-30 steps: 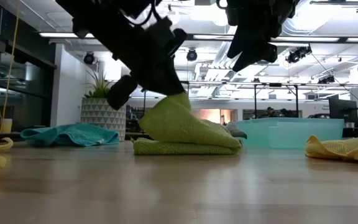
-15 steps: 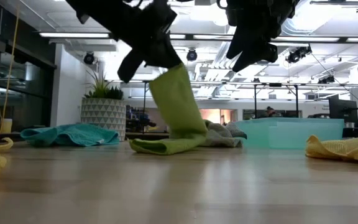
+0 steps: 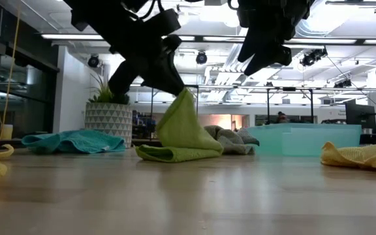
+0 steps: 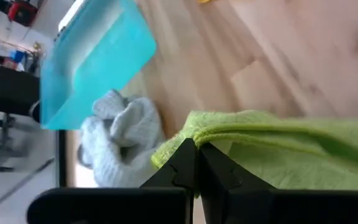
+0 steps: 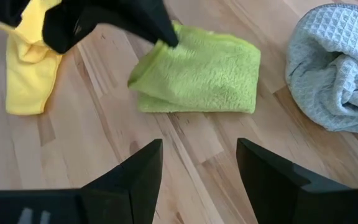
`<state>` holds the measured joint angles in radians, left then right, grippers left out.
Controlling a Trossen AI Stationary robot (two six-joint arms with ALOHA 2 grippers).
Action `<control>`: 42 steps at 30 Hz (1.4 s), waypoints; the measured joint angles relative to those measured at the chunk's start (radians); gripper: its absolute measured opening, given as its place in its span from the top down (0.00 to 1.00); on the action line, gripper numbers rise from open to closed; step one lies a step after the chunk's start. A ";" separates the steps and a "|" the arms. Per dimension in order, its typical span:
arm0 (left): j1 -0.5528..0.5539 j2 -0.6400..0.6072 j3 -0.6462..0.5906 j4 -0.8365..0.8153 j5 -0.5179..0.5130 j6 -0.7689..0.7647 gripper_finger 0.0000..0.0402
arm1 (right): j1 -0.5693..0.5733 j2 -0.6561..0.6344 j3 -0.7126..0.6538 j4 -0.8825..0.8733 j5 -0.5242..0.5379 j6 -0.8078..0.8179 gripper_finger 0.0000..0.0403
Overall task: Fold microfiber towels
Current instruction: Fold the green microfiber cloth
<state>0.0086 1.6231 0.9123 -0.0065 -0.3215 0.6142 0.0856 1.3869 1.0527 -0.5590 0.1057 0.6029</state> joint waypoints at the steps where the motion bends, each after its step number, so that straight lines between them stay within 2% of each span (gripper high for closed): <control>1: -0.007 0.004 0.000 -0.004 0.007 -0.029 1.00 | 0.000 0.000 0.000 0.000 0.000 0.000 0.51; 8: -0.042 0.012 0.000 0.003 0.054 -0.220 1.00 | 0.000 0.000 0.000 0.000 0.000 0.000 0.51; 14: -0.048 0.012 0.000 0.006 0.054 -0.298 0.97 | 0.000 0.000 0.000 0.000 0.001 -0.001 0.51; 18: -0.048 0.012 0.000 0.002 0.069 -0.307 0.91 | 0.000 0.000 0.000 0.000 0.001 -0.001 0.51; 25: -0.054 0.012 0.000 0.002 0.230 -0.439 0.72 | 0.000 0.000 0.000 0.000 0.000 -0.001 0.51; 34: -0.075 0.011 0.000 -0.026 0.337 -0.559 0.54 | 0.000 0.000 0.000 -0.006 -0.005 -0.001 0.51; 39: -0.089 -0.035 0.001 -0.125 0.323 -0.692 0.52 | 0.000 0.000 0.000 -0.006 -0.006 -0.001 0.51; 42: -0.123 -0.033 -0.001 -0.163 0.266 -0.765 0.53 | 0.000 0.000 0.000 -0.008 -0.003 -0.006 0.51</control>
<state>-0.1147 1.5899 0.9115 -0.1693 -0.0553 -0.1511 0.0856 1.3869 1.0527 -0.5668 0.1027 0.5969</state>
